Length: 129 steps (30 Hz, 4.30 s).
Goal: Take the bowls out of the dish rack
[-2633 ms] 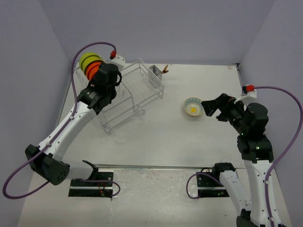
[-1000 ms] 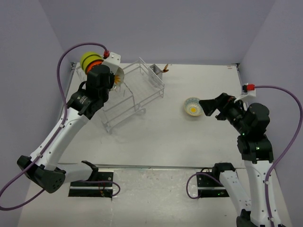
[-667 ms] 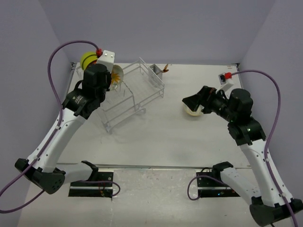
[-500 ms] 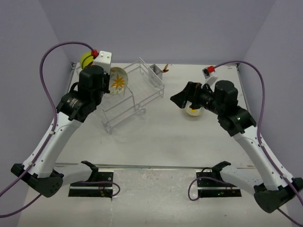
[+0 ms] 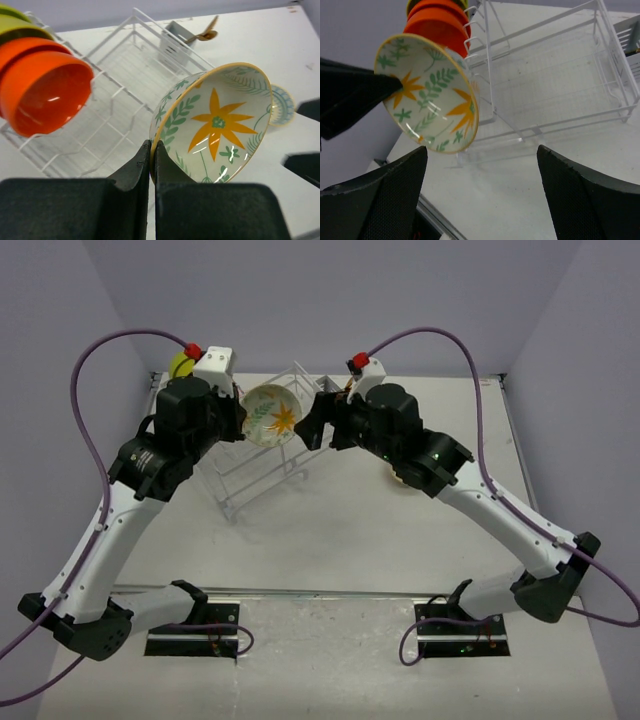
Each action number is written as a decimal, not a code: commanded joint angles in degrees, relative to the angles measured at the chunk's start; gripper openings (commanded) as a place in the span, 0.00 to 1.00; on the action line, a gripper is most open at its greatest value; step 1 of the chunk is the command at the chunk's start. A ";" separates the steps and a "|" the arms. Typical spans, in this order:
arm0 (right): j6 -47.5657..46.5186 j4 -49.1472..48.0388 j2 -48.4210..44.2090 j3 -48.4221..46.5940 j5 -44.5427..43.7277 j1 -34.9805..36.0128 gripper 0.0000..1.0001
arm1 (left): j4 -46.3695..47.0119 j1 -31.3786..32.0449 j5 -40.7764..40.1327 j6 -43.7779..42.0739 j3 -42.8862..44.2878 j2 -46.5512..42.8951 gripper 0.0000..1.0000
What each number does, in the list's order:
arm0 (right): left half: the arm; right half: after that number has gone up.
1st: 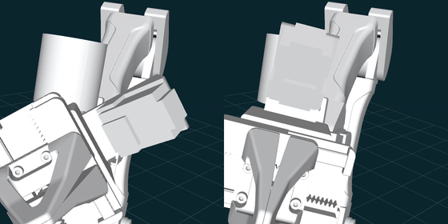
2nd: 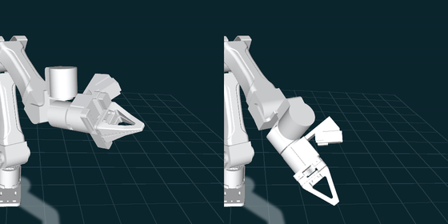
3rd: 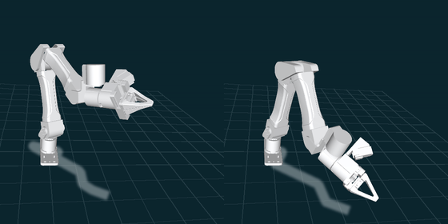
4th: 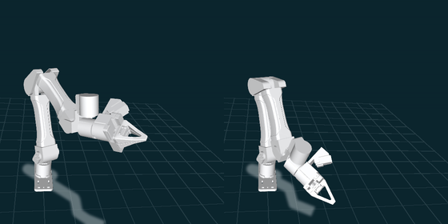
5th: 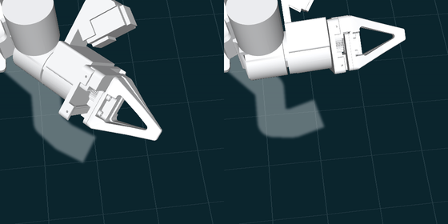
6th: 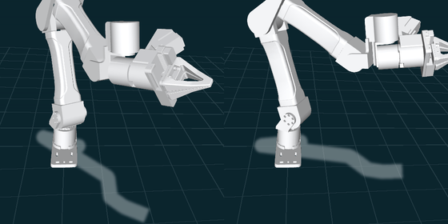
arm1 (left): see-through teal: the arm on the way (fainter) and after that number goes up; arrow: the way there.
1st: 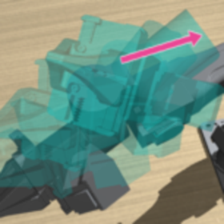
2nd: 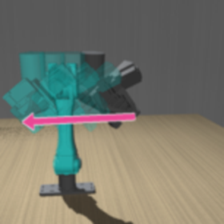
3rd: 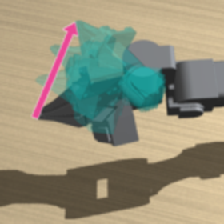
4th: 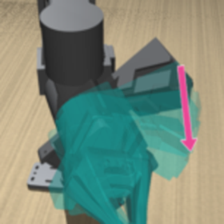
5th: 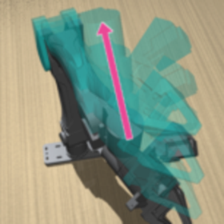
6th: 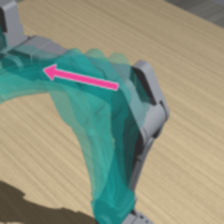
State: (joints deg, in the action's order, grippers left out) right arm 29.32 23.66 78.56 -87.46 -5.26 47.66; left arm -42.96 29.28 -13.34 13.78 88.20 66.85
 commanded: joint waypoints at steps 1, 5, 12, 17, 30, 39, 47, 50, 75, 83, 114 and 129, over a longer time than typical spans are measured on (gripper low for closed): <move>-1.89 3.22 4.48 -6.22 -12.05 1.12 0.89 | 8.06 0.08 10.34 5.37 -0.66 -2.07 0.00; -2.69 3.33 6.51 -5.89 -14.08 1.73 0.76 | 9.38 0.08 15.17 6.35 -0.66 -1.99 0.00; -1.90 -0.54 4.24 -2.01 -16.27 2.26 0.00 | 11.58 0.08 18.35 6.96 -2.16 -1.99 0.00; 0.81 2.86 1.60 1.24 -19.44 -0.54 0.00 | 7.92 0.08 10.83 6.26 1.68 -1.46 1.00; -2.42 9.03 8.78 16.01 0.50 -43.95 0.00 | -3.53 0.08 -7.66 1.60 4.97 -14.28 1.00; -3.39 9.82 17.39 13.37 8.07 -46.43 0.00 | -5.47 0.08 -2.09 -1.12 2.68 -16.66 1.00; -3.39 10.09 20.58 14.33 13.52 -47.04 0.18 | -4.41 0.08 1.75 -0.25 0.83 -18.77 1.00; -3.57 10.00 18.82 15.04 13.52 -47.04 0.29 | -4.41 0.08 -0.18 -0.42 0.22 -18.60 1.00; -3.39 8.68 -31.89 30.06 21.68 -46.69 0.99 | 10.00 -1.06 -39.75 -22.66 4.16 10.75 0.74; -3.13 8.16 -37.52 32.09 24.77 -46.61 0.99 | 10.35 -4.40 -30.96 -19.50 2.77 15.24 0.70; 2.23 4.20 -43.85 30.16 33.73 -46.43 0.99 | 12.64 -7.04 -26.74 -17.56 0.48 9.97 0.00; -0.22 7.97 -28.66 14.54 13.55 -15.80 0.99 | 13.86 -2.22 15.62 -0.26 2.76 5.22 0.00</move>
State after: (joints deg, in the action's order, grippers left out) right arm 31.33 30.35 46.26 -66.37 19.55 24.60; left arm -34.63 24.21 -10.74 7.62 87.94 73.38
